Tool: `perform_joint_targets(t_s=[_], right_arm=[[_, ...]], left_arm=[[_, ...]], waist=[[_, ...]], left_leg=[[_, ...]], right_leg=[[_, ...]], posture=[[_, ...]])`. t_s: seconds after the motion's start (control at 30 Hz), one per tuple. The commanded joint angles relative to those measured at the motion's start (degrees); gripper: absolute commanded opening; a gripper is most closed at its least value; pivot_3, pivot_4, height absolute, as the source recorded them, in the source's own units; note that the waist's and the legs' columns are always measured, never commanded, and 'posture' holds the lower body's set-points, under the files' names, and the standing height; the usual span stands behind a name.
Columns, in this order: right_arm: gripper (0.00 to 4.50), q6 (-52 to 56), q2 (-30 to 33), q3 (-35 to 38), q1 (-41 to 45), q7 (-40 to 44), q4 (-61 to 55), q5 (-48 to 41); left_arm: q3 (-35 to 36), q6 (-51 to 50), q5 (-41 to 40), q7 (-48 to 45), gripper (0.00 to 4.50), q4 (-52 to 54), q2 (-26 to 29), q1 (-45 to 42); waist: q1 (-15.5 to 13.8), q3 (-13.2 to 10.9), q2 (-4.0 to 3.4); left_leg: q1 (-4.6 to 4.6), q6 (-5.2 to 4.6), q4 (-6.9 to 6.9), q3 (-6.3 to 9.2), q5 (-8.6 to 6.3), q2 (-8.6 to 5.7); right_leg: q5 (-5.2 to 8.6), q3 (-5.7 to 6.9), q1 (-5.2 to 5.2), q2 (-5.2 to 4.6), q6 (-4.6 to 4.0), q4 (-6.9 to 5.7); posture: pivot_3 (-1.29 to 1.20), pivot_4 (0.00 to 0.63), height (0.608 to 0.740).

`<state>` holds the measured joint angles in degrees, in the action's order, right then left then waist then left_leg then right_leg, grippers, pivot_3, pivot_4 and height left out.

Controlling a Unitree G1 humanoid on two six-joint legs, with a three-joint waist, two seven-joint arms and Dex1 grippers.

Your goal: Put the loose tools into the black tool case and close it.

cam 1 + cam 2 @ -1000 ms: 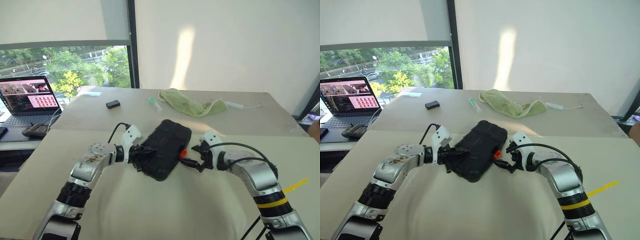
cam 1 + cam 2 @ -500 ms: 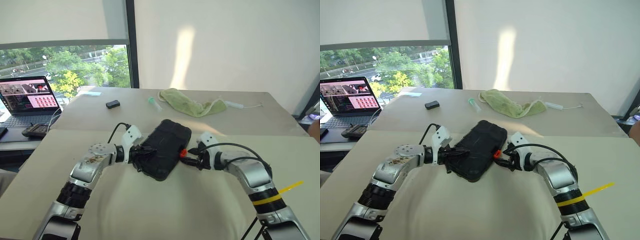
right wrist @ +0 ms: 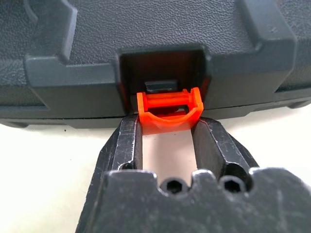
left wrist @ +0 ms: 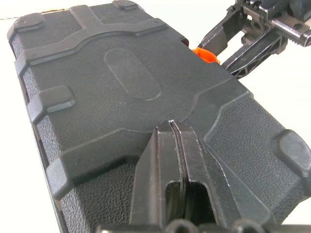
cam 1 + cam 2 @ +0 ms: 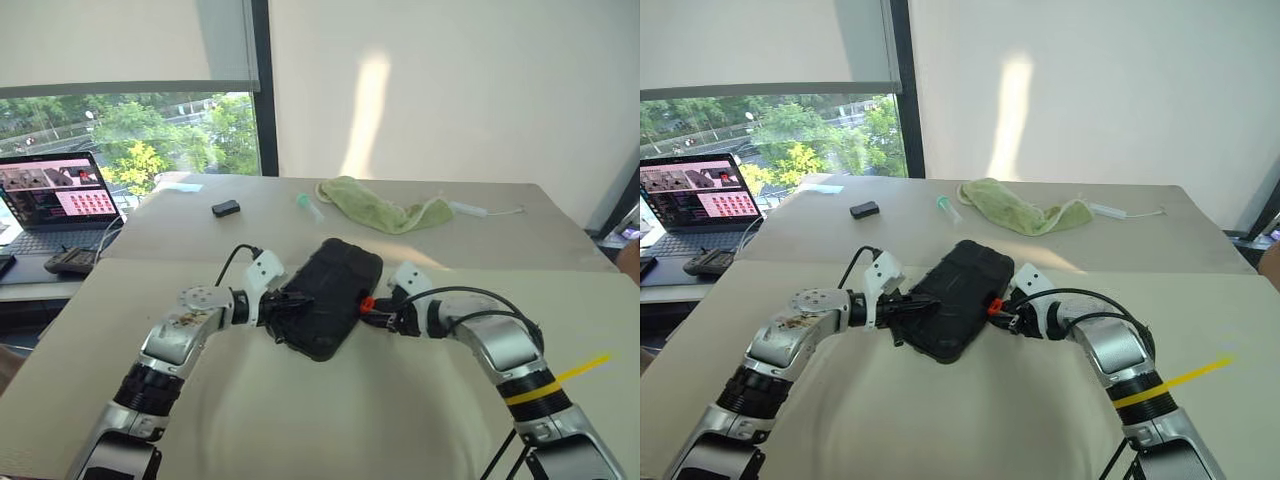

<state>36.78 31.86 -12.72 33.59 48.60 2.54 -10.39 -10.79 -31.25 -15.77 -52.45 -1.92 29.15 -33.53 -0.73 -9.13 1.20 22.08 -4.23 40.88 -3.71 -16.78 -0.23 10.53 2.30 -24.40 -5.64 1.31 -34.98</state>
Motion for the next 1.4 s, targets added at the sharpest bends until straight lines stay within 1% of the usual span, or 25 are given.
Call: perform_joint_targets(t_s=[0.03, 0.2, 0.3, 0.37, 0.4, 0.43, 0.5, 0.6, 0.63, 0.67, 0.7, 0.73, 0.8, 0.87, 0.9, 0.97, 1.0, 1.2, 1.4], right_arm=[[1.22, -1.74, 0.98, 0.66, 4.54, 1.6, -0.26, 0.54], [1.22, -1.02, 0.59, -2.4, 8.76, 5.09, 3.61, 1.83], [1.22, -1.24, 0.3, -3.01, 10.45, 7.47, 5.36, 1.75], [2.22, -2.4, 0.27, -3.65, 11.23, 8.12, 6.58, 2.65], [2.42, -2.9, 0.31, -3.85, 11.41, 8.08, 6.93, 3.2], [2.84, -2.78, 0.09, -3.48, 11.41, 7.69, 6.95, 3.24], [3.38, -1.36, 0.49, -2.48, 10.67, 7.93, 5.42, 2.62], [3.38, 1.76, 2.81, -0.57, 7.83, 8.98, 0.89, 1.04], [3.38, 3.88, 3.36, 0.94, 6.55, 8.69, -0.82, -0.13], [3.38, 6.32, 3.66, 3.03, 5.01, 7.79, -2.63, -1.45], [2.83, 8.28, 4.1, 4.85, 3.25, 7.36, -4.61, -2.9], [2.66, 9.96, 4.2, 6.51, 1.68, 6.72, -6.31, -4.2], [2.03, 12.48, 3.45, 8.91, -0.13, 4.57, -8.4, -5.68], [1.2, 14.02, 2.25, 10.42, -1.2, 2.26, -9.46, -6.71], [0.93, 14.76, 1.43, 11.18, -1.53, 1.06, -9.69, -7.22], [0.23, 15.21, 0.69, 11.35, -1.92, -0.1, -9.5, -7.62], [0.01, 15.17, 0.59, 11.18, -2.05, -0.45, -9.38, -7.68], [0.01, 12.37, -1.96, 9.96, 0.02, -3.59, -5.49, -6.77], [0.01, 9.78, -4.06, 6.71, 2.46, -2.99, -0.7, -5.56]], left_arm=[[-3.35, -0.59, 2.45, -0.15, 0.0, -3.03, -0.96, 0.38], [-5.16, 2.22, 5.09, -0.85, 0.0, -5.26, -1.51, 0.14], [-5.2, 2.24, 5.5, -0.33, 0.0, -5.27, -2.55, 0.4], [-5.08, 2.3, 5.82, -0.1, 0.0, -4.86, -2.89, 1.03], [-4.99, 2.28, 5.98, -0.03, 0.0, -4.79, -3.0, 1.2], [-4.85, 2.32, 6.13, -0.04, 0.0, -4.7, -2.98, 1.4], [-4.45, 2.3, 6.36, 0.21, 0.0, -4.67, -2.92, 1.72], [-3.82, 2.14, 6.49, 0.75, 0.0, -4.65, -3.0, 2.16], [-3.67, 2.01, 6.51, 0.92, 0.0, -4.5, -3.1, 2.3], [-3.54, 1.94, 6.53, 1.03, 0.0, -4.39, -3.19, 2.41], [-3.42, 1.87, 6.51, 1.18, 0.0, -4.36, -3.36, 2.49], [-3.33, 1.84, 6.52, 1.33, 0.0, -4.46, -3.57, 2.52], [-3.32, 1.93, 6.65, 1.59, 0.0, -4.75, -3.91, 2.56], [-3.47, 2.09, 6.86, 1.79, 0.0, -5.18, -4.25, 2.54], [-3.6, 2.15, 6.93, 1.8, 0.0, -5.34, -4.38, 2.49], [-3.76, 2.31, 7.08, 1.77, 0.0, -5.6, -4.54, 2.35], [-3.8, 2.38, 7.15, 1.77, 0.0, -5.7, -4.61, 2.29], [-4.04, 2.69, 7.46, 1.11, 0.0, -6.28, -4.58, 1.95], [-3.93, 2.7, 7.51, 1.11, 0.0, -6.07, -4.58, 2.18]], waist=[[-0.05, -0.02, -0.04], [-0.03, -0.02, -0.08], [-0.05, -0.01, -0.11], [-0.06, 0.0, -0.11], [-0.06, 0.01, -0.14], [-0.05, 0.02, -0.15], [-0.06, 0.05, -0.21], [-0.22, 0.15, -0.37], [-0.26, 0.16, -0.4], [-0.31, 0.18, -0.42], [-0.43, 0.19, -0.44], [-0.74, 0.2, -0.46], [-0.82, 0.21, -0.47], [-0.81, 0.27, -0.57], [-0.83, 0.3, -0.62], [-0.9, 0.33, -0.67], [-0.97, 0.34, -0.69], [-1.2, 0.35, -0.69], [-0.52, 0.35, -0.7]], left_leg=[[0.01, 0.0, 0.0, 0.0, 0.0, 0.0], [0.01, -0.01, 0.01, 0.0, 0.0, -0.01], [0.0, -0.02, 0.02, 0.0, 0.01, -0.01], [-0.01, -0.02, 0.02, 0.0, 0.01, -0.01], [-0.02, -0.02, 0.02, 0.0, 0.01, -0.01], [-0.05, -0.02, 0.02, 0.01, 0.01, -0.01], [-0.06, -0.02, 0.01, 0.01, 0.0, -0.01], [-0.04, -0.02, -0.01, 0.03, 0.0, -0.01], [-0.03, -0.03, -0.02, 0.05, -0.01, -0.02], [-0.03, -0.04, -0.02, 0.05, -0.01, -0.02], [-0.03, -0.05, -0.02, 0.06, -0.02, -0.02], [-0.03, -0.06, -0.01, 0.07, -0.03, -0.03], [-0.01, -0.09, -0.01, 0.08, -0.05, -0.05], [-0.03, -0.1, -0.01, 0.07, -0.06, -0.05], [-0.03, -0.1, -0.01, 0.06, -0.06, -0.05], [-0.03, -0.09, -0.01, 0.07, -0.05, -0.05], [-0.04, -0.09, -0.01, 0.08, -0.05, -0.05], [-0.03, -0.11, 0.0, 0.06, -0.05, -0.09], [-0.08, -0.18, 0.0, 0.06, 0.01, -0.1]], right_leg=[[0.0, 0.01, 0.0, -0.03, 0.0, 0.0], [0.0, 0.02, 0.0, -0.03, 0.0, 0.0], [0.0, 0.02, 0.02, -0.03, 0.0, 0.0], [-0.01, 0.02, 0.03, -0.04, 0.0, -0.01], [-0.01, 0.02, 0.04, -0.05, 0.0, -0.01], [-0.01, 0.02, 0.07, -0.06, 0.0, -0.01], [-0.01, 0.03, 0.07, -0.08, 0.0, -0.01], [-0.01, 0.05, 0.06, -0.25, 0.0, -0.01], [0.0, 0.09, 0.06, -0.46, 0.0, 0.0], [0.0, 0.1, 0.06, -0.45, 0.0, 0.01], [0.0, 0.12, 0.09, -0.47, 0.0, 0.02], [0.0, 0.14, 0.1, -0.5, 0.0, 0.03], [-0.01, 0.16, 0.11, -0.58, 0.0, 0.06], [-0.01, 0.14, 0.12, -0.63, 0.01, 0.08], [-0.01, 0.12, 0.11, -0.65, 0.01, 0.07], [-0.01, 0.13, 0.11, -0.68, 0.01, 0.06], [-0.01, 0.14, 0.12, -0.67, 0.01, 0.06], [-0.01, 0.21, 0.12, -0.5, 0.01, 0.07], [-0.01, 0.19, 0.16, -0.37, 0.01, 0.05]], posture=[[0.0, 0.15, 0.74], [0.0, 0.15, 0.74], [0.0, 0.15, 0.74], [0.0, 0.15, 0.74], [0.0, 0.15, 0.74], [0.0, 0.15, 0.74], [0.0, 0.15, 0.74], [0.0, 0.15, 0.74], [0.0, 0.15, 0.74], [0.0, 0.15, 0.74], [0.0, 0.15, 0.74], [0.0, 0.15, 0.74], [0.0, 0.15, 0.74], [0.0, 0.15, 0.74], [0.0, 0.15, 0.74], [0.0, 0.15, 0.74], [0.0, 0.15, 0.74], [0.0, 0.15, 0.74], [0.0, 0.15, 0.74]])
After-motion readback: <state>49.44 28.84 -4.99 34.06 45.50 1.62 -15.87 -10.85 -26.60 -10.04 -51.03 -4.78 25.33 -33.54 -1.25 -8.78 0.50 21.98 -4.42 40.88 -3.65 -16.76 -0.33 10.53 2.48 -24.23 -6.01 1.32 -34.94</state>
